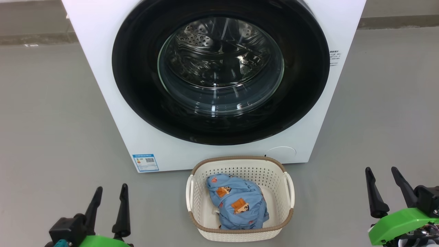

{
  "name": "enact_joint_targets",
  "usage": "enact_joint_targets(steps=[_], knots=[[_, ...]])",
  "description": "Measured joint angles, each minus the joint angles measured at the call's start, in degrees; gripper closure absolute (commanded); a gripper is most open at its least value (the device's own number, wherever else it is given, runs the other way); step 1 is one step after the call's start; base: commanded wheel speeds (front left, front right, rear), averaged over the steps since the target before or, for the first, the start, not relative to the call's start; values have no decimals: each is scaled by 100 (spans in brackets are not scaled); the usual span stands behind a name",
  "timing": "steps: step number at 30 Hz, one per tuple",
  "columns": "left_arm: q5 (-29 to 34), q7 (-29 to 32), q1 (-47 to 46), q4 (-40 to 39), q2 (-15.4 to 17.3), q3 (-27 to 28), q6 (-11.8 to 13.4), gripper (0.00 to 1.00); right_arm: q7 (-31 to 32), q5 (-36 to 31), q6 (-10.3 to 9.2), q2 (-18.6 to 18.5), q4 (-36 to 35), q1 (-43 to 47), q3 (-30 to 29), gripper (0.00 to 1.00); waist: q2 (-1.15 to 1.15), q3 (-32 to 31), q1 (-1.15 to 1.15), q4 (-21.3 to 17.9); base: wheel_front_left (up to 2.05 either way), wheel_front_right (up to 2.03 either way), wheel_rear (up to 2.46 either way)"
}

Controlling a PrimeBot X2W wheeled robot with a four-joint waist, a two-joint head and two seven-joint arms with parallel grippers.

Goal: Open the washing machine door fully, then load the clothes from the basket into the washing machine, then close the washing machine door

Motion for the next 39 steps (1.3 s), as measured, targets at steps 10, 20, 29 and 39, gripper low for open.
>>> enact_joint_targets(steps=[10,20,29,39], knots=[[686,-194,-86,152,-7,-23,-7,0,-79,-775,1,-21,-91,31,0,0,0,-55,0,30,0,0,0],[1069,-253,-87,229,-7,-53,-5,0,-131,-1145,2,-18,-129,61,-18,0,0,-100,0,38,0,0,0],[1081,-253,-89,243,-14,-31,-5,0,-157,-1145,2,7,-129,140,-54,0,0,-90,1,23,0,0,0],[1116,-253,-126,294,-29,-40,-7,0,-158,-1137,2,15,-124,143,-59,0,0,-67,1,28,0,0,0]])
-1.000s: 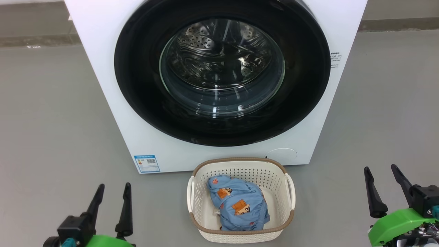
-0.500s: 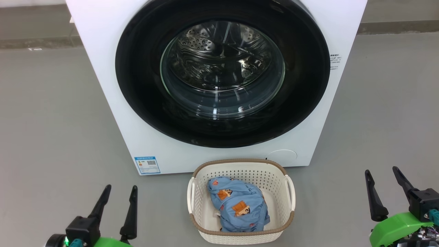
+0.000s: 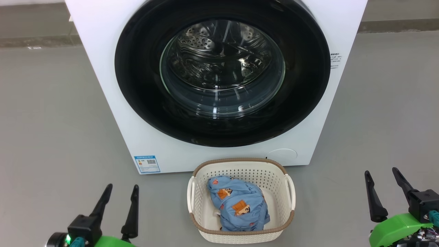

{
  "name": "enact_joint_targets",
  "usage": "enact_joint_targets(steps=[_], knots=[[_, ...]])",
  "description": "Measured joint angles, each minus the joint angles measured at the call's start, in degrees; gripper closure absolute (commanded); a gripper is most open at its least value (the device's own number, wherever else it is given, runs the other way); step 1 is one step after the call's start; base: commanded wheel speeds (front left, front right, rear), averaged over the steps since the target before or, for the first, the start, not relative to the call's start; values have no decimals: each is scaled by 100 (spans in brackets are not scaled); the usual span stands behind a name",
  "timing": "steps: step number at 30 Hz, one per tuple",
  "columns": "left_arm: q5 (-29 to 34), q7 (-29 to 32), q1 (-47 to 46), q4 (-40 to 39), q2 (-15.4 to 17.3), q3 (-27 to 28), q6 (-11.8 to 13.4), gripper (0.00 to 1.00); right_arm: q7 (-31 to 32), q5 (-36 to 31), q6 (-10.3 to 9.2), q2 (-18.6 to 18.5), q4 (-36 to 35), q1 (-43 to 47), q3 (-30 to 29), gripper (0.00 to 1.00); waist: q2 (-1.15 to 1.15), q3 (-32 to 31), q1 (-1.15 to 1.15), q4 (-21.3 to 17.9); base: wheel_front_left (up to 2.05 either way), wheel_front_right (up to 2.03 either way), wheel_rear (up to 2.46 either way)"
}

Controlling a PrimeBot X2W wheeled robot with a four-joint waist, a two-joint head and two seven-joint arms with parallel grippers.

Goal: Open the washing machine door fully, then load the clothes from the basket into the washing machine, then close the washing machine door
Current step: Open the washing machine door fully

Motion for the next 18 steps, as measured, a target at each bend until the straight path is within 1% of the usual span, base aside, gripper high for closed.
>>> enact_joint_targets(steps=[5,9,10,13,18], knots=[[57,0,-74,9,3,-25,0,0,0,0,0,11,1,-1,-9,0,0,11,0,7,13,13,-25],[60,0,-75,19,8,-26,-9,0,0,1,0,30,1,-1,-13,0,0,18,0,16,45,45,-89],[60,0,-75,20,11,-26,-43,0,0,1,0,32,2,-1,-13,0,0,17,0,16,64,64,-129],[62,0,-75,20,25,-26,-43,0,0,1,0,42,1,-1,-20,0,0,23,0,17,80,80,-160],[67,0,-76,20,33,-29,-43,0,0,4,0,53,1,-1,-25,0,0,64,0,16,111,111,-221]])
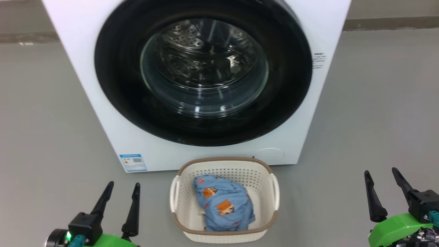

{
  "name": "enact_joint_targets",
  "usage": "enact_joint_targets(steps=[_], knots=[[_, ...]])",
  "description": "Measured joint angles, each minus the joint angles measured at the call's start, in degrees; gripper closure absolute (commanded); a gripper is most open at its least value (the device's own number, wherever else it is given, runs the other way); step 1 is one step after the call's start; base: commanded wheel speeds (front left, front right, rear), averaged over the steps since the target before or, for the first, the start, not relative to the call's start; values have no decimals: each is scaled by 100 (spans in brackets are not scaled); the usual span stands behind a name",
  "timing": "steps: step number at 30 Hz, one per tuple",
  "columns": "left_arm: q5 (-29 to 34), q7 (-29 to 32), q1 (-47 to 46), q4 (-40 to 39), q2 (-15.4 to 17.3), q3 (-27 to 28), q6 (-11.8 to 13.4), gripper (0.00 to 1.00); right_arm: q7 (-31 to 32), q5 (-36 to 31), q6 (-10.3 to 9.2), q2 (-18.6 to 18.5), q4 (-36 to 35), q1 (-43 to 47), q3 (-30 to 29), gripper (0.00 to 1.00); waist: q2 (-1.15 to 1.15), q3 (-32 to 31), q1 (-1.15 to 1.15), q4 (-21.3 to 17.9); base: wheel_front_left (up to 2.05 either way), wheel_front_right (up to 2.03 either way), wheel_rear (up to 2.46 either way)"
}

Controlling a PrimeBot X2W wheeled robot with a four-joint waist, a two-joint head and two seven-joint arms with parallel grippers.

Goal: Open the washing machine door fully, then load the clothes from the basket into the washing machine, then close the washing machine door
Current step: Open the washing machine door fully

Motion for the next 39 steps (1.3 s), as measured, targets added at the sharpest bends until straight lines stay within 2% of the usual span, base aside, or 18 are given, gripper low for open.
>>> enact_joint_targets(steps=[13,39], knots=[[-9,-1,-4,-136,0,-46,-12,0,-13,2,0,-4,-5,-2,-54,0,0,76,0,-17,78,78,-156],[8,-1,-4,-133,-12,-8,-51,0,-13,3,0,-25,-46,-1,-35,0,0,42,0,-30,2,2,-3]])
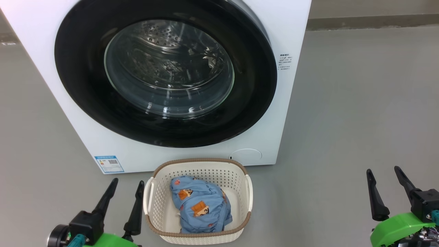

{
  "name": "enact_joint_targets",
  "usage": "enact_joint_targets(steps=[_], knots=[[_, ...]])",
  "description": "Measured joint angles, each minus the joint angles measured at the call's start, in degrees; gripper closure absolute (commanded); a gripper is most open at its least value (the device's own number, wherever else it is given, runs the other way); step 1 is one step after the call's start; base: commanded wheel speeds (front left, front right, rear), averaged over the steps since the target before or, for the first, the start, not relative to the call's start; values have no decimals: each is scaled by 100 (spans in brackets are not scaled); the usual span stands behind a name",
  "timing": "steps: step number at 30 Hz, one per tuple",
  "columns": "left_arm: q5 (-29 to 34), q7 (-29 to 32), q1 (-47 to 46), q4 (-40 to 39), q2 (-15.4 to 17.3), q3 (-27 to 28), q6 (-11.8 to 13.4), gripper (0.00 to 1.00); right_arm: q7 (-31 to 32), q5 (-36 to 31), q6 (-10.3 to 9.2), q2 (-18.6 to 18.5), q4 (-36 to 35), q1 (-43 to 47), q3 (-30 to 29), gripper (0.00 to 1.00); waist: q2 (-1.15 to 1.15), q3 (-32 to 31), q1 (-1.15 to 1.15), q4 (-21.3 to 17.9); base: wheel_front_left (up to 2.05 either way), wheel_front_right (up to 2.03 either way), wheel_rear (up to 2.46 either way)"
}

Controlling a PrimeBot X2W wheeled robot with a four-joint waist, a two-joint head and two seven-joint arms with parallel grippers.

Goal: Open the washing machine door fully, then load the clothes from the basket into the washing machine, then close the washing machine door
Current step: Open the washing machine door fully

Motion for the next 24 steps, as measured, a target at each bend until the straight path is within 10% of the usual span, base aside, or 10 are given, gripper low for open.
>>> enact_joint_targets(steps=[11,13,15,24], knots=[[1,0,-20,-33,-27,1,0,0,0,397,0,12,-8,-168,-261,0,0,241,0,54,0,0,0],[2,0,-93,-68,-34,5,0,0,1,761,0,78,18,-343,-375,33,0,334,0,70,0,0,0],[-14,-8,-195,-87,-52,19,0,0,-5,801,0,30,56,-515,-377,100,0,439,0,86,0,0,0],[-15,-15,-566,-215,-81,13,-1,0,-24,3194,0,170,890,-1856,-879,100,0,966,1,155,0,0,0]])
